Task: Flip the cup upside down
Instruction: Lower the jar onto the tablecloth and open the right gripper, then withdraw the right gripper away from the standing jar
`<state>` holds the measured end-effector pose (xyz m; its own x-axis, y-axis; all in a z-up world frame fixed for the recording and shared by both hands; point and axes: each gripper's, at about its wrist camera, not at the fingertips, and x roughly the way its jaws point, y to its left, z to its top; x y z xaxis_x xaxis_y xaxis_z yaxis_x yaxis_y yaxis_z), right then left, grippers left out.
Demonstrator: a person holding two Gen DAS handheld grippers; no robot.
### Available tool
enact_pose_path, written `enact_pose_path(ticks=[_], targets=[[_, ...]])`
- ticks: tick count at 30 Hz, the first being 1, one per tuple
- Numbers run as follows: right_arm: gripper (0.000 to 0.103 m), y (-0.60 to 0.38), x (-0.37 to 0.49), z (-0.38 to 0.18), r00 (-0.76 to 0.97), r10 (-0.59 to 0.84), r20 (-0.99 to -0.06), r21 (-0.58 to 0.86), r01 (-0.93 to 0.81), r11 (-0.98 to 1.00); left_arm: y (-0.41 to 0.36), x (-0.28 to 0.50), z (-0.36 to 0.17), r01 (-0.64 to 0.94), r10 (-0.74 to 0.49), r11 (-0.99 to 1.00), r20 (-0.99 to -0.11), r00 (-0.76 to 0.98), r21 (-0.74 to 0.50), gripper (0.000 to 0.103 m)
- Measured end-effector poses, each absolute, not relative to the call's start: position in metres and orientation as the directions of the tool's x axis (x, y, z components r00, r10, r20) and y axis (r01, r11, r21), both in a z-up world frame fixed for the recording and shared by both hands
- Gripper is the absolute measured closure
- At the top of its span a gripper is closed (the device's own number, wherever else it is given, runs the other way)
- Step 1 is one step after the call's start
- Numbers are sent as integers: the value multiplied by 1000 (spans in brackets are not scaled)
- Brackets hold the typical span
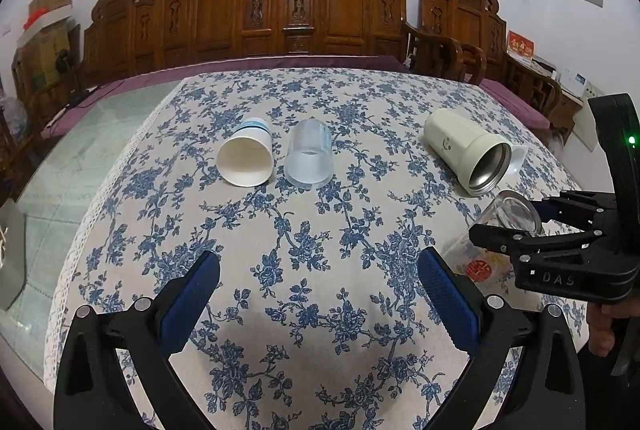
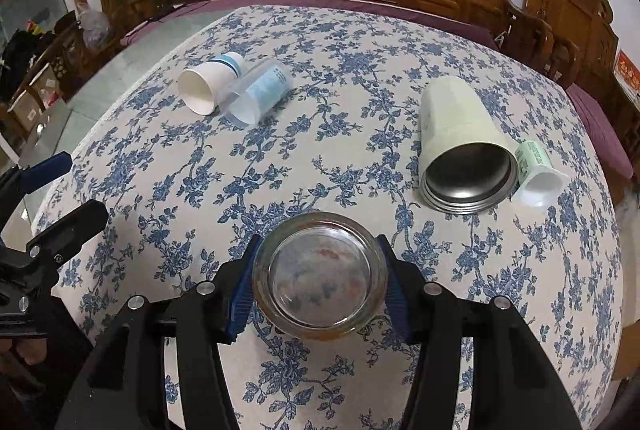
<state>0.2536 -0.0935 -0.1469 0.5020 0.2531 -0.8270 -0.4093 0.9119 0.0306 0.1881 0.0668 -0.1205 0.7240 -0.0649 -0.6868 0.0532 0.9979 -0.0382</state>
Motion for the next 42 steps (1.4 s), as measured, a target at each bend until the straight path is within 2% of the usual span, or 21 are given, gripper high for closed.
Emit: enact_pose_path(ticks=[9,13,15,18,20,24,26,34,42], targets=[[43,-100,249,-146,512,317,-798,103,-403,909,67,189,-121,48,-57,998,-688,723,-32,8],[34,-106,245,-145,525,328,-785,117,-395,911,68,187,-119,45,-54,999,-682,729,-31,8],[34,-111,239,-143,544,340,-767,128,-390,912,67,186,-119,39,-49,999,-681,731,-30,8],[26,-123,229,-140,571,359,-738,157,-372,915,67,184,-119,25,-28,1000,-678,735,-14,8],[24,-131,223,-138,583,371,-723,176,-363,915,65,182,-118,21,-24,1000,-674,738,-13,8],[8,-151,210,-134,615,359,-702,182,-332,925,59,175,-115,22,-25,1000,-664,747,-13,8],[3,-160,204,-132,625,349,-699,181,-317,931,54,171,-114,15,-13,1000,-665,747,-2,8],[3,-186,168,-114,680,298,-670,140,-278,950,42,147,-110,12,-30,999,-688,725,-31,8],[3,-204,105,-51,801,308,-513,122,-287,950,26,98,-72,22,-28,1000,-630,776,-17,8]])
